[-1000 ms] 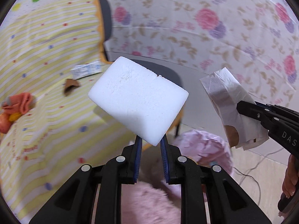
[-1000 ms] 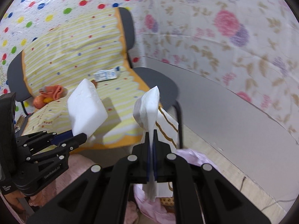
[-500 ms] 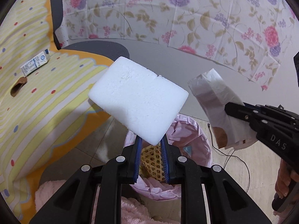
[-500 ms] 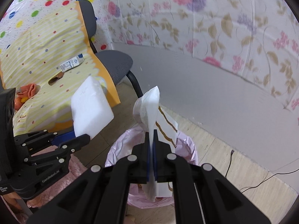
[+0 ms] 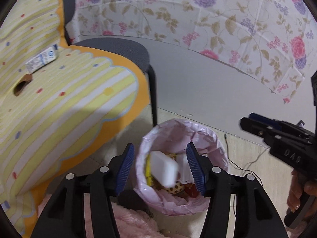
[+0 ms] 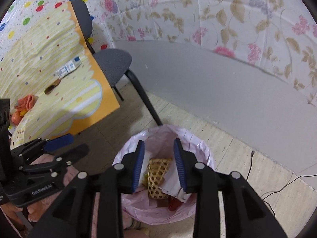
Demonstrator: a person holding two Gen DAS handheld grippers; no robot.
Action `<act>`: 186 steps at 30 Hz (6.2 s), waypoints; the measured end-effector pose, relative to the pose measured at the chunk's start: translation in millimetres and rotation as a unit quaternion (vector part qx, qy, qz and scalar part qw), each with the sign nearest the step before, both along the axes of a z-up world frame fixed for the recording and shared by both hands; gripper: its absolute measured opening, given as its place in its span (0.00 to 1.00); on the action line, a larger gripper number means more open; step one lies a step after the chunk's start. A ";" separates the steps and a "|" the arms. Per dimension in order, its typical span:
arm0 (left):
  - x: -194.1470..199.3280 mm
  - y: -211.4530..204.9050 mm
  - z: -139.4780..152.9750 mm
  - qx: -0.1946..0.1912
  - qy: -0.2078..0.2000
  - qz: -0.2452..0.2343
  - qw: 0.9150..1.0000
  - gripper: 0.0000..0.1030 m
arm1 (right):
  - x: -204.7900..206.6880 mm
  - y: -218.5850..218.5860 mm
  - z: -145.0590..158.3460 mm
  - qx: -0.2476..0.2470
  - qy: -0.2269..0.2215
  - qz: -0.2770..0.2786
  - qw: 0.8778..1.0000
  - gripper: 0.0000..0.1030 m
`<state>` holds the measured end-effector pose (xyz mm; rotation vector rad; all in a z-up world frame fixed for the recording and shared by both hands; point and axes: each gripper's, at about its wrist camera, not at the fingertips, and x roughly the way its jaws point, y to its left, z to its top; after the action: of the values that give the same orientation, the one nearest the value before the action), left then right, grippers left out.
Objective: Collect trash
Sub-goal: 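Move both tools back over the chair seat, then grasp the yellow scrap with the left tool while the right tool grasps the brown leather sheath, then carry the yellow scrap and brown sheath to the bin, releasing the scrap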
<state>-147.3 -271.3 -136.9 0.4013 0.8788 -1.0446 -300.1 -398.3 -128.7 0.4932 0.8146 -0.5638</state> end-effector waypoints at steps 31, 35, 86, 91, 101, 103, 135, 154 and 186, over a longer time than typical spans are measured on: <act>89.2 171.8 70.5 -0.015 -0.073 0.249 0.966 0.77 | 150.7 109.9 87.3 -0.047 -0.090 0.219 0.970 0.29; 107.8 188.3 73.3 0.003 -0.086 0.275 0.958 0.77 | 180.5 119.5 87.1 -0.046 -0.095 0.238 0.965 0.29; 332.6 274.6 31.9 -0.001 0.015 0.399 0.917 0.09 | 390.7 126.1 25.6 0.007 -0.043 0.298 0.954 0.31; 281.3 259.5 46.7 -0.017 -0.010 0.357 0.934 0.09 | 375.8 110.0 21.7 0.013 -0.038 0.278 0.960 0.33; 273.8 203.4 57.6 -0.029 -0.039 0.331 0.942 0.10 | 401.7 116.2 11.6 0.027 -0.027 0.293 0.955 0.58; 276.7 201.7 55.0 -0.028 -0.035 0.337 0.941 0.10 | 416.0 120.1 6.3 0.035 -0.021 0.300 0.953 0.58; 190.3 182.0 49.6 -0.017 -0.002 0.267 0.964 0.10 | 292.4 138.7 10.5 -0.027 0.053 0.319 0.946 0.67; 179.4 185.3 49.5 0.004 -0.016 0.279 0.960 0.10 | 320.4 134.8 1.9 -0.006 0.064 0.272 0.960 0.52; 66.7 151.4 72.6 -0.056 -0.068 0.194 0.977 0.10 | 132.1 115.1 76.1 -0.041 -0.059 0.209 0.975 0.51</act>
<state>-80.6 -120.0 -64.3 0.1923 0.7357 -0.6924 -168.1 -283.1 -52.6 0.2646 0.7517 -0.1759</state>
